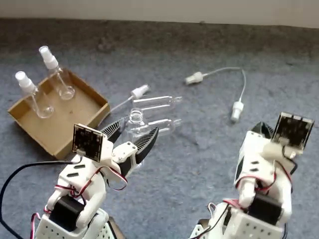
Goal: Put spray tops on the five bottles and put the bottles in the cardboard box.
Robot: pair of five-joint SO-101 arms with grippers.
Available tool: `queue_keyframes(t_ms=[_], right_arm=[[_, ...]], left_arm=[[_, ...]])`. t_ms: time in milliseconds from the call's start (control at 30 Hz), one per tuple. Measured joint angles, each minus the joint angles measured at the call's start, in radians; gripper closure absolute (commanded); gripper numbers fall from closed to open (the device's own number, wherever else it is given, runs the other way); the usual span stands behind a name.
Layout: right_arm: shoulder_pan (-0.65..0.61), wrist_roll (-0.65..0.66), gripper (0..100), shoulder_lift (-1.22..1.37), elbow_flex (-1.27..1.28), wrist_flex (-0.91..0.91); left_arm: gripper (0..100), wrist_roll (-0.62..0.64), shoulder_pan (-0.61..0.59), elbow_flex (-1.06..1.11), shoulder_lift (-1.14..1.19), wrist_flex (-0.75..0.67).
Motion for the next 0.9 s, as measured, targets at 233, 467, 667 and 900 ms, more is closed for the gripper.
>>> queue_keyframes(t_ms=[233,467,667,900], right_arm=[[0.000,0.000,86.6,0.436,-0.164,0.000],[-0.081,0.000,82.4,0.779,-0.316,0.000],[-0.137,-0.063,82.4,1.071,-0.526,0.000],[-0.140,-0.206,82.4,1.450,-0.775,0.000]], left_arm=[[85,0.000,0.000,0.052,-0.069,0.000],[85,0.000,0.000,0.126,-0.072,-0.068],[85,0.000,-0.040,0.264,-0.072,-0.262],[85,0.000,-0.083,0.301,-0.071,-0.358]])
